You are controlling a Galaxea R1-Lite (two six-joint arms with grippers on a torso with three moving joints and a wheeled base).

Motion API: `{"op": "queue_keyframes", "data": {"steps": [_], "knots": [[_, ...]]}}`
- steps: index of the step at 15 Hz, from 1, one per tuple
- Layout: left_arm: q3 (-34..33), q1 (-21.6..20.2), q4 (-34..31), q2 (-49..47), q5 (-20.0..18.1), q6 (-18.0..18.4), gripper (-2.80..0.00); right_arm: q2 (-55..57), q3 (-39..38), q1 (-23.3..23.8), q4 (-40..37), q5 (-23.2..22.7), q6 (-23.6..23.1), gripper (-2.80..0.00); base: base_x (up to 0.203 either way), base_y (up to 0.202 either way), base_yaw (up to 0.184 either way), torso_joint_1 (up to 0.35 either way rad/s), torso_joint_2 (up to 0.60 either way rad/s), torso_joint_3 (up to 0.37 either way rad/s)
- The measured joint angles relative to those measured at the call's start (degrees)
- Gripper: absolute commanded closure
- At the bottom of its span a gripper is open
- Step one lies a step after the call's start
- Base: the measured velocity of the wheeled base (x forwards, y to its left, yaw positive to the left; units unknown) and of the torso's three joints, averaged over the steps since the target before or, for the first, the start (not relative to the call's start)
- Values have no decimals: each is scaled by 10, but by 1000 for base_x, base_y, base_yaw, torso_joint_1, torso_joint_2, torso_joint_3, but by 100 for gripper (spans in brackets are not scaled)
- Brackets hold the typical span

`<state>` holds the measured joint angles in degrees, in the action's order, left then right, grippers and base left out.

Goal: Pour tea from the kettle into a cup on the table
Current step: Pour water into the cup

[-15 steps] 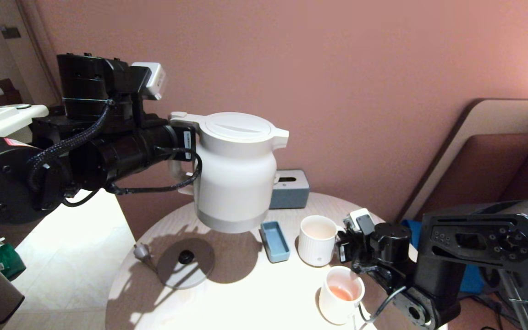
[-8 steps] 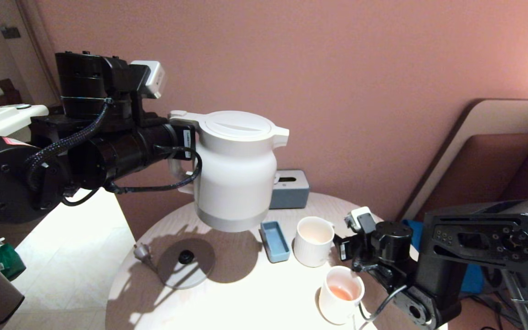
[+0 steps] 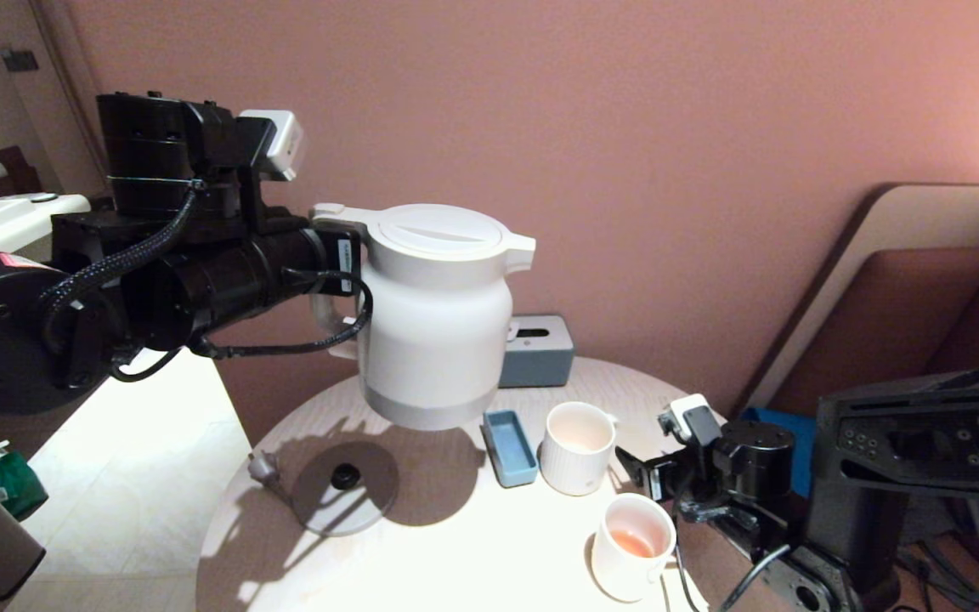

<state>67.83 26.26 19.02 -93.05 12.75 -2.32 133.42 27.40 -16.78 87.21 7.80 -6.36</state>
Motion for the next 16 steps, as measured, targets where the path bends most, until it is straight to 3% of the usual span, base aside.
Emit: {"op": "queue_keyframes", "data": {"steps": [2,6,9,12,15,16], "knots": [[-1,1,-2,4,0,-1,0,-17,-16,33,0,-2,-1,-280,0,0,0,0,0,0],[-7,2,-3,11,1,7,0,-78,-51,136,0,-65,-3,-280,0,0,0,0,0,0],[-13,7,-2,12,1,10,0,-155,-92,167,-40,-73,-4,-280,0,0,0,0,0,0],[-15,8,-1,11,1,8,0,-276,-117,176,-139,-73,-3,-280,0,0,0,0,0,0],[-24,8,2,12,1,7,0,-441,-94,176,-329,-74,-2,-280,0,0,0,0,0,0],[-26,8,2,13,1,7,0,-502,-68,175,-426,-75,2,0,0,0,0,0,0,0]]}}
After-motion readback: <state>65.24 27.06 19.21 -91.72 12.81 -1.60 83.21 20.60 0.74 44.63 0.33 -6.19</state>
